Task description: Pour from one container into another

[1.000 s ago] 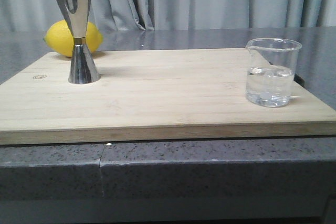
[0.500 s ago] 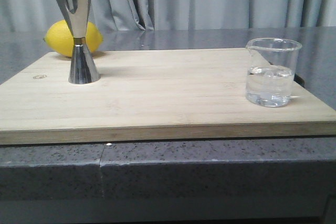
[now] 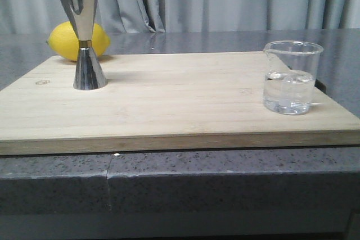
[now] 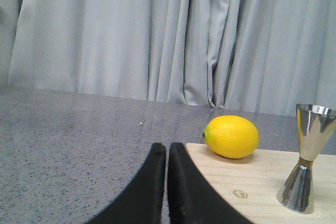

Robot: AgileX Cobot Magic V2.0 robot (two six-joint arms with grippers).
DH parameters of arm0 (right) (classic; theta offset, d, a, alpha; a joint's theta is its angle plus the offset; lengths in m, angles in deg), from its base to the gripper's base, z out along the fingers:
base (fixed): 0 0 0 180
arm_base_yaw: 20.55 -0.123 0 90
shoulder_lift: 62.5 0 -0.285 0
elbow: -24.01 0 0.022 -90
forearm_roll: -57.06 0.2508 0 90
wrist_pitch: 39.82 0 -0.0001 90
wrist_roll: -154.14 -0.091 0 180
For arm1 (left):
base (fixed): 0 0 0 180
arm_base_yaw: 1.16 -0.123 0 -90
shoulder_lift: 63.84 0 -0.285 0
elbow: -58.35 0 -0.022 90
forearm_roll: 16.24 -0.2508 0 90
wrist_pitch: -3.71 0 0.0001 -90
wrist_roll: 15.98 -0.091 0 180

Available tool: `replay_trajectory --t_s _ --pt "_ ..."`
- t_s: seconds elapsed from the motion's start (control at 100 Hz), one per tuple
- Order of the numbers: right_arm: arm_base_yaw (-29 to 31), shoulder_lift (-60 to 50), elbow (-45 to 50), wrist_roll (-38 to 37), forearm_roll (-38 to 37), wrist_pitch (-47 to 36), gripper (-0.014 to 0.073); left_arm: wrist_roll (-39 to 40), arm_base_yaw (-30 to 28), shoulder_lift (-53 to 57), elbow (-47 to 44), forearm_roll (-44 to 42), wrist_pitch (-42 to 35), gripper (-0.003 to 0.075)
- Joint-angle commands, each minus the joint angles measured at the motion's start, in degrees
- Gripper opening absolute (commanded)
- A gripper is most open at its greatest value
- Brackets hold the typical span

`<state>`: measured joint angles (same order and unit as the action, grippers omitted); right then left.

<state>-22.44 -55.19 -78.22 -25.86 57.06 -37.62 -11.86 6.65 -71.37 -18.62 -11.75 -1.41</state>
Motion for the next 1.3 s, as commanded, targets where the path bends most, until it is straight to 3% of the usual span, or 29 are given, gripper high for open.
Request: replay_trajectory --t_s 0.0,0.54,0.74,0.95,1.14,1.29 --pt "0.34 -1.06 1.49 0.00 -0.62 -4.14 -0.0052 0.20 -0.09 1.61 -0.77 0.44 -3.89 -0.0019" --pt "0.34 -1.06 1.49 0.00 0.00 -4.42 -0.0052 0.20 -0.09 1.61 -0.77 0.44 -3.89 -0.0019" --pt "0.34 -1.06 0.09 0.00 13.33 -3.75 -0.0052 0.81 -0.09 1.61 -0.25 6.37 -3.30 -0.0020" --pt "0.34 0.62 -9.23 0.00 14.68 8.64 -0.0052 0.81 -0.09 0.46 5.71 11.92 11.93 -0.0020" --pt "0.34 11.14 -20.19 0.00 14.55 22.67 -0.0052 0.05 -0.09 -6.45 12.93 15.70 16.59 -0.0020" --pt "0.34 22.13 -27.77 3.32 14.55 27.34 -0.0052 -5.33 -0.09 -15.52 19.95 15.91 22.51 -0.0019"
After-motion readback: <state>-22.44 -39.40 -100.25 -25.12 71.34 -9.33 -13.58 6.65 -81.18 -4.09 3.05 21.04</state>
